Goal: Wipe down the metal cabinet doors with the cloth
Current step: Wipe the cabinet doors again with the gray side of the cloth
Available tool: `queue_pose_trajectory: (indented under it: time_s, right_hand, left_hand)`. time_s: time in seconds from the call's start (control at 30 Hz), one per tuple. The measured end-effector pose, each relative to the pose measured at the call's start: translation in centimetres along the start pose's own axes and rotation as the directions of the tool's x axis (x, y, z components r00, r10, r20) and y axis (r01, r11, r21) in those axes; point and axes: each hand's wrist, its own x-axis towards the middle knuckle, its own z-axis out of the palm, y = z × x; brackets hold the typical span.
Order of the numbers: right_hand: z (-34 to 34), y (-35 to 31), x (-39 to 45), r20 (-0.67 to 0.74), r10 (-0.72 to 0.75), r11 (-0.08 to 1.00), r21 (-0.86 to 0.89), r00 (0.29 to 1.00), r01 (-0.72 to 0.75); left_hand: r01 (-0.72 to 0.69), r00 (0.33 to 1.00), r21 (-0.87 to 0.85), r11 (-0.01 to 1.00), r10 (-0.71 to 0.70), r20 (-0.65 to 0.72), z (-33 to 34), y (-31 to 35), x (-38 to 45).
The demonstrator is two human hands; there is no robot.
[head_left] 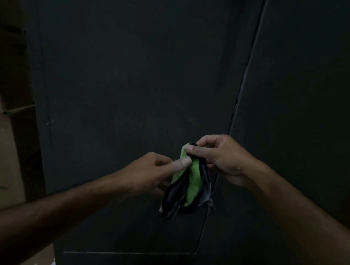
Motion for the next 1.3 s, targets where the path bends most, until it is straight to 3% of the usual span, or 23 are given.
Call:
queue_pose_trajectory:
  time_s: [0.2, 0.37, 0.5, 0.6, 0.73, 0.83, 0.93, 1.0, 1.07, 1.13, 1.2, 1.3]
  right_hand:
    - [-1.4, -0.1, 0.0, 0.105, 0.061, 0.998, -0.036, 0.993, -0.057]
    - [-2.4, -0.2, 0.2, 0.101, 0.055, 0.986, -0.165, 0.993, -0.038]
    - [-1.8, -0.5, 0.4, 0.036, -0.01, 0.972, -0.234, 0.999, 0.018]
    - [-1.4, -0.8, 0.2, 0.051, -0.064, 0.922, -0.378, 0.997, 0.079]
    - [-1.7, -1.1, -0.2, 0.114, 0.007, 0.907, -0.419, 0.994, 0.041]
    - [-2.5, -1.6, -0.7, 0.233, 0.217, 0.8, -0.599, 0.948, -0.035]
    - [-3.0, -0.9, -0.2, 0.156, 0.234, 0.601, -0.799, 0.96, -0.017]
    - [-3.5, -0.2, 0.2, 0.129, 0.189, 0.631, -0.775, 0.973, -0.02]
    - [-4.2, 0.2, 0.3, 0.141, 0.15, 0.744, -0.668, 0.979, -0.018]
    - [-4.6, 0.2, 0.2, 0.137, 0.112, 0.866, -0.5, 0.984, -0.029]
    - [-4.2, 0.2, 0.0, 0.073, 0.052, 0.941, -0.338, 0.996, -0.024]
    - [-3.4, 0.4, -0.2, -0.022, 0.001, 0.989, -0.15, 1.0, -0.004]
  left_hand:
    - [-0.046, 0.997, 0.165, 0.985, 0.056, -0.056, -2.0, -1.8, 1.0]
    - [-0.127, 0.96, 0.399, 0.908, 0.213, -0.18, -4.5, -1.2, 1.6]
    - [-0.151, 0.944, 0.392, 0.907, 0.25, -0.216, -5.6, -0.7, 2.2]
    - [-0.147, 0.941, 0.401, 0.904, 0.252, -0.225, -6.0, -0.8, 2.3]
    - [-0.119, 0.947, 0.4, 0.909, 0.225, -0.229, -7.1, -0.5, 1.8]
    - [-0.089, 0.985, 0.264, 0.96, 0.125, -0.122, -7.7, 0.1, 0.9]
    - [-0.051, 0.999, 0.355, 0.933, 0.054, 0.001, -8.9, 0.8, 0.1]
    - [0.016, 0.997, 0.446, 0.895, -0.049, 0.063, -10.0, 0.9, -0.4]
    - [0.066, 0.991, 0.534, 0.843, -0.119, 0.065, -11.2, 0.4, -0.5]
    - [0.063, 0.994, 0.566, 0.822, -0.1, 0.035, -12.4, 0.0, -0.7]
    - [0.031, 0.999, 0.488, 0.872, -0.031, -0.009, -12.8, 0.2, -1.1]
    - [0.015, 0.99, 0.236, 0.972, 0.019, -0.142, -12.5, -0.4, -1.2]
